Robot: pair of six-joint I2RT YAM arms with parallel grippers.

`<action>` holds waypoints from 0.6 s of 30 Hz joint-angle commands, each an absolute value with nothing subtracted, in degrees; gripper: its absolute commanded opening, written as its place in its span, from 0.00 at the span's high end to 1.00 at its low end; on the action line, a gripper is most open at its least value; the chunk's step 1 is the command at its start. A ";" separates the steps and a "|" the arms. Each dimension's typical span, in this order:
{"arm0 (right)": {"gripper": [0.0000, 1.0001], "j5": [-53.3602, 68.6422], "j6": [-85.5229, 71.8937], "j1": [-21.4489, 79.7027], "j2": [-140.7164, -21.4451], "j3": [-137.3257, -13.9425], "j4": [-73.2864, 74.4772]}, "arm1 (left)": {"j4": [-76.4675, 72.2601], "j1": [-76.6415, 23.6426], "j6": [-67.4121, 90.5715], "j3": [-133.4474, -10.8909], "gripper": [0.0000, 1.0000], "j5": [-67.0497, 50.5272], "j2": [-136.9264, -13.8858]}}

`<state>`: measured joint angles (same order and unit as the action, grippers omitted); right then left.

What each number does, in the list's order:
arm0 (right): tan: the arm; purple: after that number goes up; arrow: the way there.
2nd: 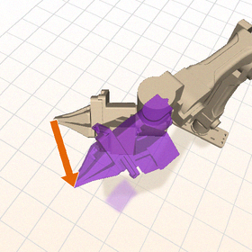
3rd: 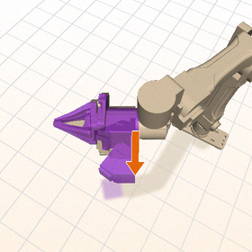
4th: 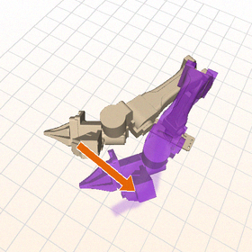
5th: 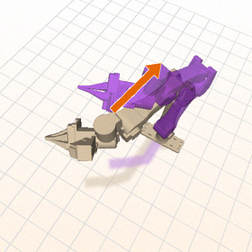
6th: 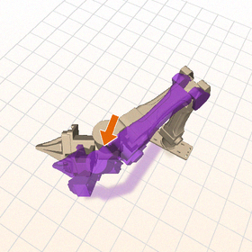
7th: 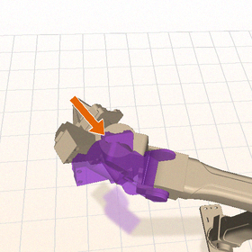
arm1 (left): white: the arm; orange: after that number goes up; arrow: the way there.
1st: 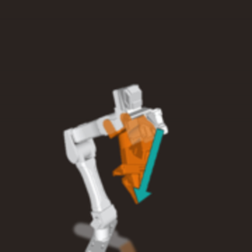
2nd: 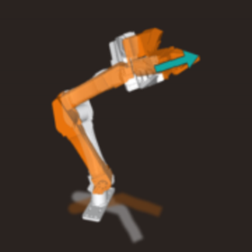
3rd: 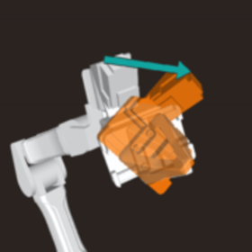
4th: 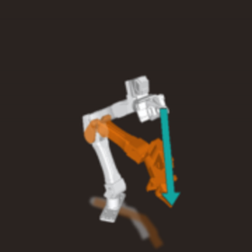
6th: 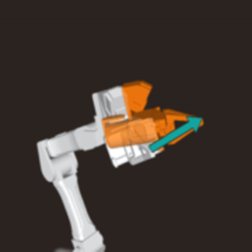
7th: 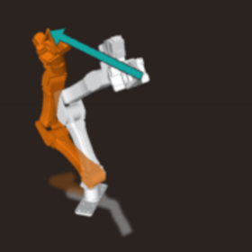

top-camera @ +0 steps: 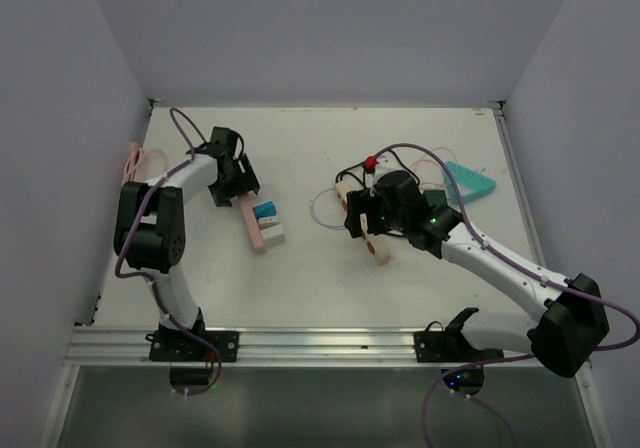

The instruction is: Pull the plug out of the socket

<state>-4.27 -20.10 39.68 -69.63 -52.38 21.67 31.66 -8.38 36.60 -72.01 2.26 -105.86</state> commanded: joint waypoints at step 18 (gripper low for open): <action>0.17 3.60 -23.11 39.73 -69.87 -51.59 16.88 | 23.58 -9.67 33.49 -65.05 1.00 -1.93 -96.88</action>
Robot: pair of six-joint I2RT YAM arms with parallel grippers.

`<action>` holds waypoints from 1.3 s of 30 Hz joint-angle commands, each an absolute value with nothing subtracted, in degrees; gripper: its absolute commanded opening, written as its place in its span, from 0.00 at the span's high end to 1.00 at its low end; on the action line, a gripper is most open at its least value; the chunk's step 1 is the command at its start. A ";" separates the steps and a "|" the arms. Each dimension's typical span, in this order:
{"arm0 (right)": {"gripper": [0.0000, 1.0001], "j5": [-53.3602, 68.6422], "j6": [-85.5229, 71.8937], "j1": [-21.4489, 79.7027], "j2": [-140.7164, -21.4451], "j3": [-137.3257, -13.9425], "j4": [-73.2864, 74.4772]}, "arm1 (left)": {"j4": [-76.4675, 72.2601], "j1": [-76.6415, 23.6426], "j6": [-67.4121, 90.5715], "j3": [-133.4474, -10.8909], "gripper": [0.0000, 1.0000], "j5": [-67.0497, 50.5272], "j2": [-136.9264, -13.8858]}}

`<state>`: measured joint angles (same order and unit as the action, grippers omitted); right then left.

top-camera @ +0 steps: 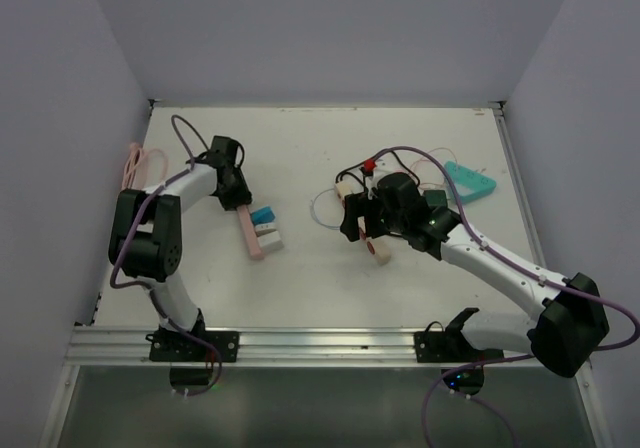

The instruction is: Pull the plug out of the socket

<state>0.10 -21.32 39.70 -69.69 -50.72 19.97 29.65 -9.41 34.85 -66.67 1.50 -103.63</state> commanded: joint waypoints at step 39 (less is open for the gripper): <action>0.01 16.43 -31.56 49.83 -94.13 -80.06 17.22 | -4.48 -18.46 16.00 -40.69 1.00 -21.62 -55.90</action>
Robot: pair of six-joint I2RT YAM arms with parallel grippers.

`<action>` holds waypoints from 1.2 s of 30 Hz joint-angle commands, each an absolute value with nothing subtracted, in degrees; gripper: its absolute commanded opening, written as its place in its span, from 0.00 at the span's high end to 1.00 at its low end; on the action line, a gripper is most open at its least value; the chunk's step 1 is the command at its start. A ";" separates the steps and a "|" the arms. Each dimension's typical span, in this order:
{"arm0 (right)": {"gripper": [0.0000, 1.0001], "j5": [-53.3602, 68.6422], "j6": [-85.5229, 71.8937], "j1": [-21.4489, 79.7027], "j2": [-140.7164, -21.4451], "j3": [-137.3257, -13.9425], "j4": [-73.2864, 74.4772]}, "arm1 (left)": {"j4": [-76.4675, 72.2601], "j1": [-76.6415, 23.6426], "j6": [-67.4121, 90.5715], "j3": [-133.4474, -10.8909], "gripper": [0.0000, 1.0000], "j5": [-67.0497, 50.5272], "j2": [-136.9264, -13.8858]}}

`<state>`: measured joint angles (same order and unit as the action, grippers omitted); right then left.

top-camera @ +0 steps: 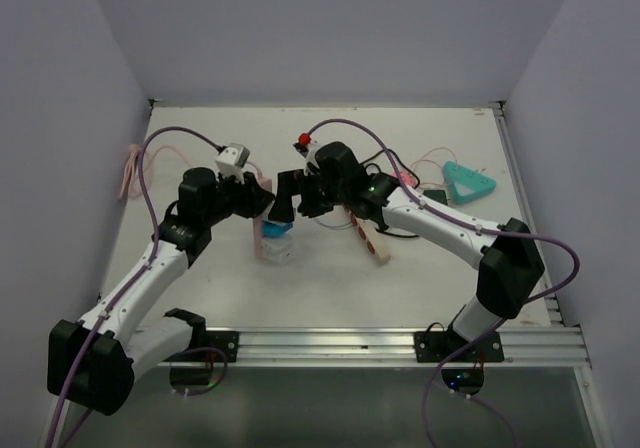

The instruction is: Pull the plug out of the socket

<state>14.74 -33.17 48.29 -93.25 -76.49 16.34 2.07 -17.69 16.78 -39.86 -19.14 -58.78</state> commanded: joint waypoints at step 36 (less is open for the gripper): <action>1.00 14.94 -20.74 50.54 -83.24 -68.12 22.41 | 2.35 -18.81 14.68 -36.47 1.00 2.00 -53.87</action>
<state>14.17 -23.70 51.64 -89.80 -70.00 14.79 2.96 -21.52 18.52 -36.16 -15.68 -53.54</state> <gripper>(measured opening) 0.611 0.357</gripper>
